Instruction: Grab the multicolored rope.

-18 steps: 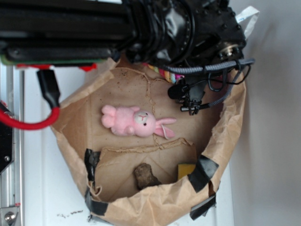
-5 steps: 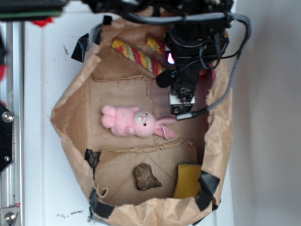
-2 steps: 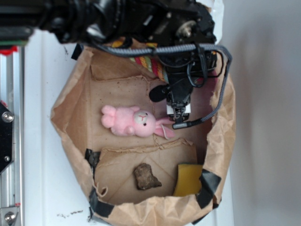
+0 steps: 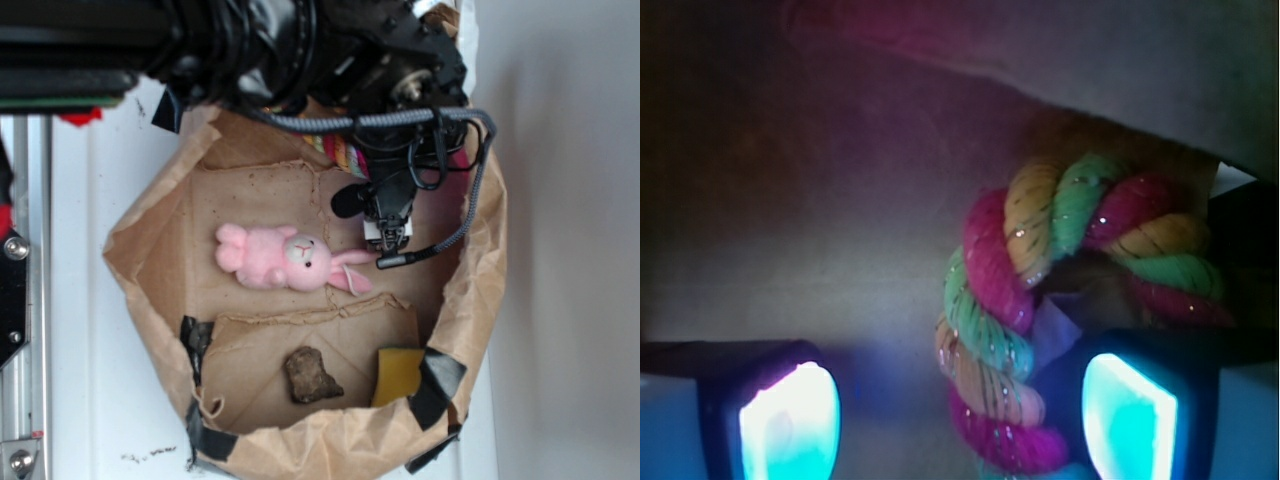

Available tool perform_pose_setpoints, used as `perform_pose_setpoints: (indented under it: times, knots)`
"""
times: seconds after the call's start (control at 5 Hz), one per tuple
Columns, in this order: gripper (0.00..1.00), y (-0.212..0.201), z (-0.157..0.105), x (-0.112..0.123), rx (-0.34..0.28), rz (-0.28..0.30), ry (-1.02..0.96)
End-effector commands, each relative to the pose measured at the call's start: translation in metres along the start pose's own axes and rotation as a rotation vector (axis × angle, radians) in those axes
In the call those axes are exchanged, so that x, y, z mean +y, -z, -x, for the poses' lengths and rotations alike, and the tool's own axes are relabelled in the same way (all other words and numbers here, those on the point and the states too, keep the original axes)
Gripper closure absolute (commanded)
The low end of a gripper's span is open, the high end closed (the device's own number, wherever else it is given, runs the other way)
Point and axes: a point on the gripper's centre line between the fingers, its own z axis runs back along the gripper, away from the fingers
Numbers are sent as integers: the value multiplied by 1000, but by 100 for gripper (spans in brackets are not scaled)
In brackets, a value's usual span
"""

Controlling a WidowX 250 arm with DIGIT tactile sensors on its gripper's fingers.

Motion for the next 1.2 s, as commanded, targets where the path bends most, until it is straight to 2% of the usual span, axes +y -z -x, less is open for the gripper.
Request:
perform_pose_setpoints:
  times: [0.0,0.2,0.4,0.6,1.0]
  knots:
    - [0,17,-24,-5,-41,-46,40]
    - [0,24,-21,-9,-31,-40,48]
    - [19,26,-20,-10,-31,-38,49]
    - [100,25,-20,-9,-36,-41,28]
    - [100,27,-19,-8,-38,-47,26]
